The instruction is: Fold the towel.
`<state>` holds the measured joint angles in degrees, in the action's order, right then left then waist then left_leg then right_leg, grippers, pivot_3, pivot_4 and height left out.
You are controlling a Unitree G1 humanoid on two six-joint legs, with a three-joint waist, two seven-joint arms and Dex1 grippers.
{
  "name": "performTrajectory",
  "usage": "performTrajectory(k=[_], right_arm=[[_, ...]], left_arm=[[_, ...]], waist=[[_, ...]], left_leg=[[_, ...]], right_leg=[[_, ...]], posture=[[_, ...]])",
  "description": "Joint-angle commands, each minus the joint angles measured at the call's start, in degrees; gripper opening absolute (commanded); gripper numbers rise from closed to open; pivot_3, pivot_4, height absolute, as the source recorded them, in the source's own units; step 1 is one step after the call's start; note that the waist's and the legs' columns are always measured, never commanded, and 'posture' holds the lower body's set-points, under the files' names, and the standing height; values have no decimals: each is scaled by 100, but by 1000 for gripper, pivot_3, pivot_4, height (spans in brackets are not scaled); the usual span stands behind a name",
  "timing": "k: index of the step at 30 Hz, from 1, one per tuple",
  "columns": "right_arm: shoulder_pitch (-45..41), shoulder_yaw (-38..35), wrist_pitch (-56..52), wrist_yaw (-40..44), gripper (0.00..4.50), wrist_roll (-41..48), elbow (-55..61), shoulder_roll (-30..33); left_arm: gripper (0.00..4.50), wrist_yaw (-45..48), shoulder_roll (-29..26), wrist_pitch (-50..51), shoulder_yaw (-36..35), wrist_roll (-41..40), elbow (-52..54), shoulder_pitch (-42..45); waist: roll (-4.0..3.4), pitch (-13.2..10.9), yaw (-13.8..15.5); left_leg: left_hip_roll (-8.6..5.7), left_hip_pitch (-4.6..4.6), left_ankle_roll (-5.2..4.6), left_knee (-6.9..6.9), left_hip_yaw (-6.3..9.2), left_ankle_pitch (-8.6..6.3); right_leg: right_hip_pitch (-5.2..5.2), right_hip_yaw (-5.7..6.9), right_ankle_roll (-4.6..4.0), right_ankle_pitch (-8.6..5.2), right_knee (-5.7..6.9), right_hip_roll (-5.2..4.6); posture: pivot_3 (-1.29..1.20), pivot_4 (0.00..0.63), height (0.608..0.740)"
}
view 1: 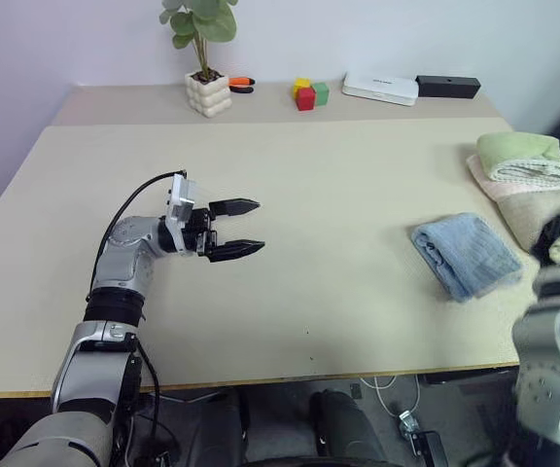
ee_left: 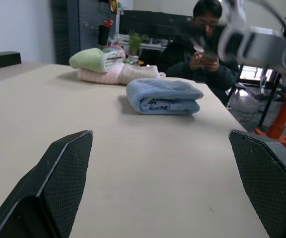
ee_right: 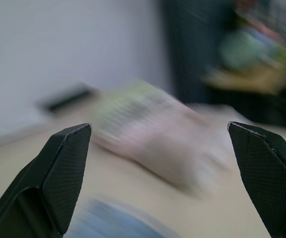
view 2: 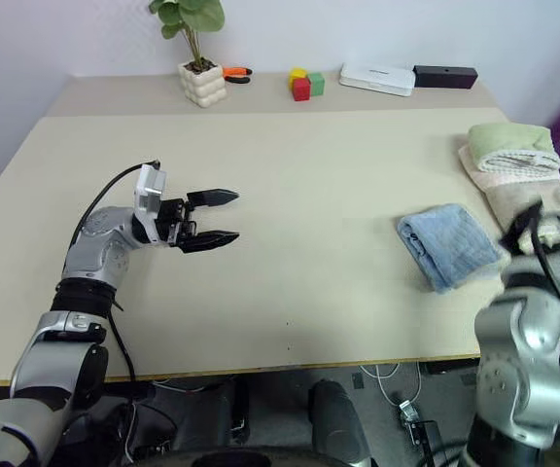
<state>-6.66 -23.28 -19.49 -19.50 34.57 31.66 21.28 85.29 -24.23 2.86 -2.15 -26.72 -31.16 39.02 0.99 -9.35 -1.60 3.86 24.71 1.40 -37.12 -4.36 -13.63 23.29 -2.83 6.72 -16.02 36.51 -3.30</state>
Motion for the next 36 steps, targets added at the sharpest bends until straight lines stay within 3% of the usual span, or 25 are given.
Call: performTrajectory(k=[1,2,9,15,20,28,36], right_arm=[[-267,1068,-118,1848,4464,211,209,487],[-275,1126,-237,2183,4464,531,147,502],[-483,2119,0,5478,4464,332,-640,1597],[-1107,2528,582,7448,4464,23,-1819,1754],[-1466,2871,878,7968,4464,-312,-2331,1358],[-1627,2814,738,8107,4464,-410,-2468,1196],[-1381,2412,373,7986,4464,-375,-1987,1612]], left_arm=[[4500,-73,-154,-57,-215,-72,248,-28],[4500,-97,-181,-45,-235,-83,313,-88],[4500,-479,-669,280,-593,-247,1439,-1011],[4500,-877,-1416,994,-1230,-668,2814,-2372],[4500,-1250,-1732,1294,-1770,-908,3605,-3352],[4500,-1971,-1499,1504,-2204,-1195,4813,-4592],[4500,-2194,-1202,1360,-1540,-1009,4708,-4149]], waist=[[0,0,15],[3,1,49],[6,-1,92],[7,-1,71],[7,-2,108],[11,-1,98],[12,-1,123]], left_leg=[[2,-2,-1,3,3,0],[3,-2,-1,9,6,-1],[-1,21,-4,-14,4,-3],[1,13,-4,-13,4,-3],[4,3,-3,-12,4,-2],[0,-5,1,-15,-6,-1],[-6,-19,2,-13,-13,-1]], right_leg=[[1,1,0,-1,5,3],[2,3,0,-2,5,6],[0,-2,5,-11,-6,-2],[0,-2,3,-11,8,-2],[3,0,1,-13,28,-2],[5,0,-19,-24,43,-16],[-3,0,-25,-27,47,-23]], posture=[[0,150,735],[0,150,735],[0,150,735],[0,150,735],[0,150,735],[0,150,735],[0,150,735]])
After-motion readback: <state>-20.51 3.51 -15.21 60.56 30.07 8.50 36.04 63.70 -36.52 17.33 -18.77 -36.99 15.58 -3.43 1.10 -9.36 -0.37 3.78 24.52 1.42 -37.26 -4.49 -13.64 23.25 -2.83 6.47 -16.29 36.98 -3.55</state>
